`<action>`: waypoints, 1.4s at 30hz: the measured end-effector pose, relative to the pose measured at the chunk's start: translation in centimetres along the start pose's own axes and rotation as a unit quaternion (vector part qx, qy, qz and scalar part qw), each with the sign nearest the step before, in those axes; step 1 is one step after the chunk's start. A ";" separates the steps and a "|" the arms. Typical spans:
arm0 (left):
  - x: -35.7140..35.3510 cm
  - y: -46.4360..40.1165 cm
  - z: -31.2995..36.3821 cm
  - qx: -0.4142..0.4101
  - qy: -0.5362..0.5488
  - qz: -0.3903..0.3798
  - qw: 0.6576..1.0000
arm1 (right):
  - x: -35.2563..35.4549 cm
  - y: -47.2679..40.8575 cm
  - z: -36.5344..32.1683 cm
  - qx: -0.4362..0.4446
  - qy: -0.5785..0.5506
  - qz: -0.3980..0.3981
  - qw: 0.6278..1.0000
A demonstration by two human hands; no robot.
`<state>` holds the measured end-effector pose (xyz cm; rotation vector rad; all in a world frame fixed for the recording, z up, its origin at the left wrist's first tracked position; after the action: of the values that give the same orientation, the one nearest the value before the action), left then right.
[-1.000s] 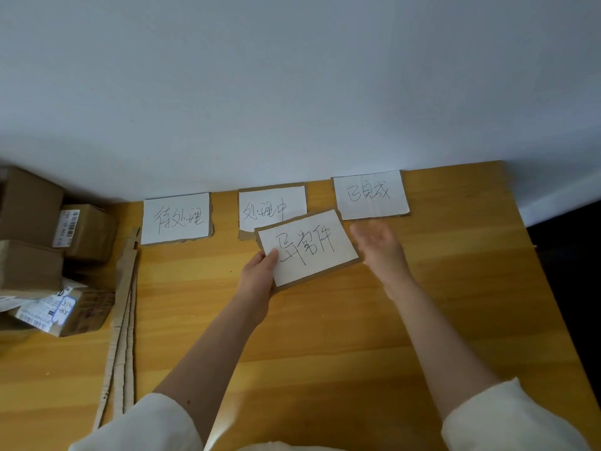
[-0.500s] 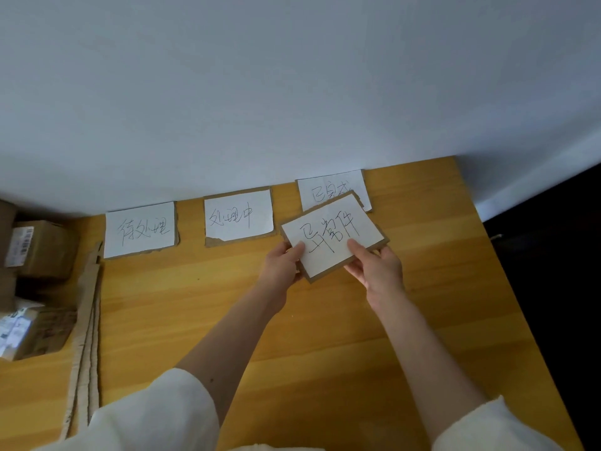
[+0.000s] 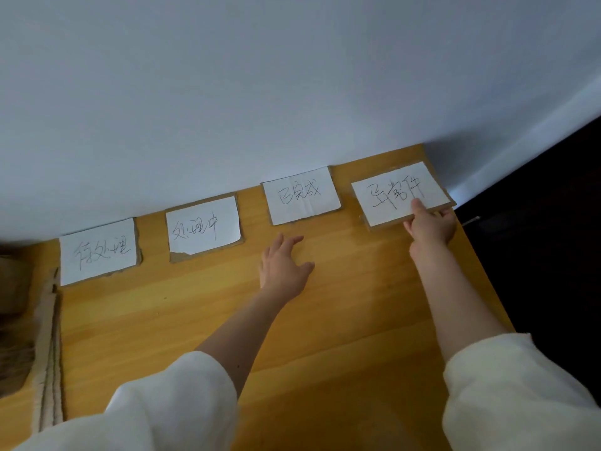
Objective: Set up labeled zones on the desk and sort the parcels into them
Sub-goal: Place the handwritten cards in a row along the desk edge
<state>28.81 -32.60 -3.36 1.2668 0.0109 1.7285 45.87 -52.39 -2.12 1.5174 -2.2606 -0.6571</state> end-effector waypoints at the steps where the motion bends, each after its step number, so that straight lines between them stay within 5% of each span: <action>1: -0.3 0.0 0.1 0.003 -0.020 -0.003 1.000 | 0.0 -0.5 0.1 -0.002 0.006 0.006 1.000; 10: -1.5 -0.9 -0.5 0.034 -0.099 -0.029 0.994 | -0.2 -2.9 1.7 0.029 0.143 0.046 0.988; 13: -1.9 -0.9 -0.6 0.037 -0.143 -0.044 0.988 | -0.2 -2.5 1.9 0.115 0.283 0.078 0.949; 19: -1.6 -1.2 -0.3 0.042 -0.180 -0.053 0.981 | -2.1 -2.1 3.4 0.213 0.459 -0.026 0.862; 42: -0.7 -1.6 -0.4 0.012 -0.225 -0.034 0.974 | -6.6 -4.8 1.5 0.221 0.527 -0.028 0.820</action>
<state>29.63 -32.00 -4.82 1.6318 -0.1880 1.3555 51.25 -47.48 -6.12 1.5440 -1.4912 0.6554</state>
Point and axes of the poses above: each hand's wrist, its own y-axis away from the middle knuckle, its own x-axis out of the back of the hand, z = x × y, the point moved 4 cm from there along -y, towards the middle knuckle, and after that the axes turned 6 degrees about -y, right-handed, at the moved point
